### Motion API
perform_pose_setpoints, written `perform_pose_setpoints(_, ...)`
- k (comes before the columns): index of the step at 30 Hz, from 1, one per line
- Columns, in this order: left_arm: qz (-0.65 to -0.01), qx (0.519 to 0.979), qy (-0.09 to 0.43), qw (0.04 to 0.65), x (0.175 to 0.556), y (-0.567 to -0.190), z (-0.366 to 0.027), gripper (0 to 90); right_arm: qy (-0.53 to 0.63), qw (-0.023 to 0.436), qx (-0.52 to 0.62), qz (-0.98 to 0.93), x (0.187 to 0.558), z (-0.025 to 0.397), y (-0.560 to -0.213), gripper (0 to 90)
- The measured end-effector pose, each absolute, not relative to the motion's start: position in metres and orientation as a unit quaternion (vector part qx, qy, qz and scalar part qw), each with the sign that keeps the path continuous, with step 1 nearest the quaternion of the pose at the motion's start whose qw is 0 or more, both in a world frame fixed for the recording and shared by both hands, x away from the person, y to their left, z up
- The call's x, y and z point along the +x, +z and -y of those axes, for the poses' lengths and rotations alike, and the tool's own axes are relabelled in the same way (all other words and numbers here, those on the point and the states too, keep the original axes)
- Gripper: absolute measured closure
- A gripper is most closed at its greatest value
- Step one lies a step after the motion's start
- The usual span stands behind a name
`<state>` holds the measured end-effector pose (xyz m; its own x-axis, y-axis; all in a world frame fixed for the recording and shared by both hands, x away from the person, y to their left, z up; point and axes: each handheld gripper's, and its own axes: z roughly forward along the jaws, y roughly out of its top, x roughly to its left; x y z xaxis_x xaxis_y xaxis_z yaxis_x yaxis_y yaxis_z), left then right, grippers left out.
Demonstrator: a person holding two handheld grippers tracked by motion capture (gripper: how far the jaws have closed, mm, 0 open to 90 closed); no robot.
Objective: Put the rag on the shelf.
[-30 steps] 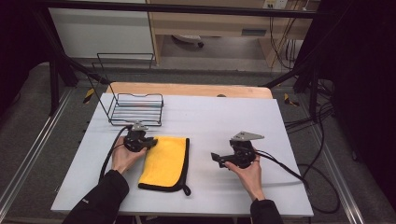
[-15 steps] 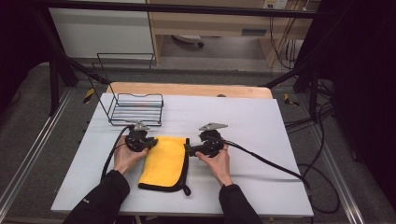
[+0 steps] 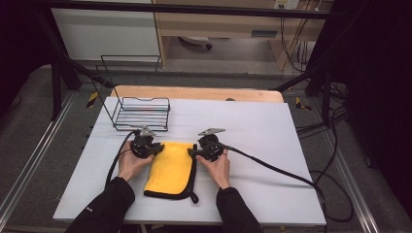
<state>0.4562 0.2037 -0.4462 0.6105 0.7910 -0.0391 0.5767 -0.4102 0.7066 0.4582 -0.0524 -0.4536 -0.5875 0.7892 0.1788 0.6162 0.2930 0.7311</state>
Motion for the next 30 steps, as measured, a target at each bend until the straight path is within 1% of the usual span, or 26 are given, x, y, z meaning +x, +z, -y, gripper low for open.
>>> perform_pose_setpoints(4, -0.406, 0.829, 0.156, 0.352, 0.456, -0.447, -0.204, 79.7, 0.399, 0.096, 0.449, -0.793, 0.457, 0.052, -0.453, 49.3)
perform_pose_setpoints(6, -0.406, 0.828, 0.154, 0.355, 0.456, -0.447, -0.205, 79.6, 0.402, 0.088, 0.451, -0.792, 0.456, 0.051, -0.453, 56.2)
perform_pose_setpoints(10, -0.404, 0.828, 0.152, 0.358, 0.456, -0.448, -0.206, 79.6, 0.403, 0.078, 0.459, -0.788, 0.454, 0.050, -0.454, 63.6)
perform_pose_setpoints(11, -0.404, 0.828, 0.152, 0.358, 0.456, -0.448, -0.206, 79.6, 0.403, 0.078, 0.459, -0.788, 0.454, 0.050, -0.454, 63.6)
perform_pose_setpoints(12, -0.403, 0.829, 0.152, 0.357, 0.456, -0.447, -0.206, 79.6, 0.403, 0.072, 0.463, -0.786, 0.453, 0.050, -0.453, 66.0)
perform_pose_setpoints(13, -0.401, 0.830, 0.155, 0.357, 0.456, -0.447, -0.206, 79.8, 0.404, 0.065, 0.465, -0.785, 0.453, 0.049, -0.453, 70.5)
perform_pose_setpoints(14, -0.401, 0.829, 0.154, 0.357, 0.456, -0.447, -0.206, 80.0, 0.405, 0.061, 0.466, -0.784, 0.452, 0.049, -0.454, 72.6)
perform_pose_setpoints(15, -0.401, 0.829, 0.154, 0.357, 0.456, -0.447, -0.206, 80.5, 0.405, 0.061, 0.466, -0.784, 0.452, 0.049, -0.454, 72.6)
perform_pose_setpoints(16, -0.401, 0.829, 0.153, 0.359, 0.456, -0.447, -0.207, 80.8, 0.407, 0.054, 0.467, -0.783, 0.452, 0.049, -0.454, 76.3)
perform_pose_setpoints(20, -0.407, 0.824, 0.143, 0.367, 0.457, -0.447, -0.209, 82.6, 0.408, 0.048, 0.466, -0.784, 0.453, 0.049, -0.452, 79.4)
perform_pose_setpoints(30, -0.404, 0.812, 0.145, 0.396, 0.450, -0.433, -0.217, 83.4, 0.432, 0.060, 0.453, -0.778, 0.446, 0.052, -0.439, 80.1)
